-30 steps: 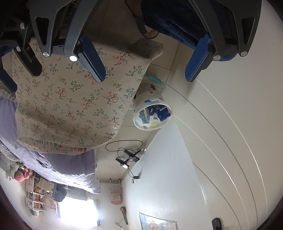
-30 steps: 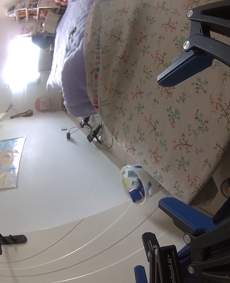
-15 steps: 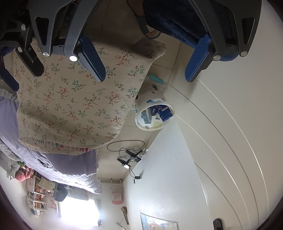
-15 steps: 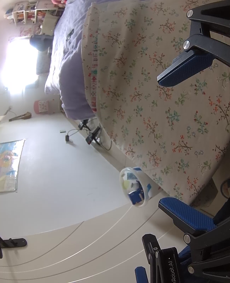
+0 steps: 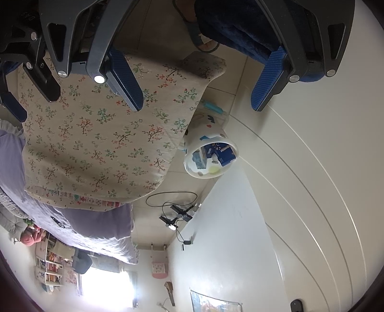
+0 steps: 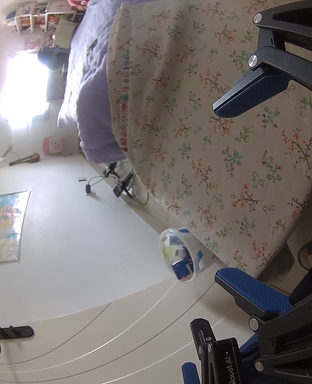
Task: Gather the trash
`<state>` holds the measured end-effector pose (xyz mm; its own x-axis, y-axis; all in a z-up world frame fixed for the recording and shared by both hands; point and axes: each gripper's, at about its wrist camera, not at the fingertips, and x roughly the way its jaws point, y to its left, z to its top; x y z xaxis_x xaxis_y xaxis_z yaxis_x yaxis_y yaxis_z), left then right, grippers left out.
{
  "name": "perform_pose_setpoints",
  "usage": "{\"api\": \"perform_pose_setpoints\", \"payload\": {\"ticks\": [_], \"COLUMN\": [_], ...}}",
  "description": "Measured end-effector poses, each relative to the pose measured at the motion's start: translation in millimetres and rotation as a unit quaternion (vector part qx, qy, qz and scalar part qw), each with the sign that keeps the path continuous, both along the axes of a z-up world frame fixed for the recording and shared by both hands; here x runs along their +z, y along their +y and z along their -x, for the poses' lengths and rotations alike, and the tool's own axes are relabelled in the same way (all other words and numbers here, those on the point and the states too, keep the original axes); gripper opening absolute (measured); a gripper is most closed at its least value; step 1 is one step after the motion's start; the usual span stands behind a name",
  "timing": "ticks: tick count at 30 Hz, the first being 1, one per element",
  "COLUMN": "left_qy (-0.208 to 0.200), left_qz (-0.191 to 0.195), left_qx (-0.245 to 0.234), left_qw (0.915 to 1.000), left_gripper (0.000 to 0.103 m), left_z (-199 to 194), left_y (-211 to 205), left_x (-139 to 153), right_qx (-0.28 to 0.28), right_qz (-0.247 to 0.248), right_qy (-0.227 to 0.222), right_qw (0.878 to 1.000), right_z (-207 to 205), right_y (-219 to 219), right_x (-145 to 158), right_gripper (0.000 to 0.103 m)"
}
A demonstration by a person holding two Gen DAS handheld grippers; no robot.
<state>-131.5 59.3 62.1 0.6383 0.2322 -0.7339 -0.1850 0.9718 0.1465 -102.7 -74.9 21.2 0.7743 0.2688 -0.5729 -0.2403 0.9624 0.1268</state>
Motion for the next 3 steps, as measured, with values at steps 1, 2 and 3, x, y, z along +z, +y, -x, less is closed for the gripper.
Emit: {"api": "perform_pose_setpoints", "payload": {"ticks": [1,2,3], "left_qy": [0.002,0.003,0.004], "left_qz": [0.001,0.002,0.002], "left_qx": [0.001,0.002,0.003], "left_qw": [1.0,1.0,1.0], "left_gripper": [0.093,0.093,0.093], "left_z": [-1.4,-2.6,-4.0], "left_y": [0.9,1.6,2.5], "left_x": [-1.6,-2.8,-4.0], "right_qx": [0.0,0.0,0.0], "right_qz": [0.0,0.001,0.001], "right_qy": [0.001,0.001,0.003], "right_qw": [1.0,1.0,1.0], "right_z": [-0.8,-1.4,-2.3], "right_y": [0.1,0.3,0.6], "right_x": [-0.4,-1.0,-1.6], "right_gripper": [0.103,0.103,0.103]}}
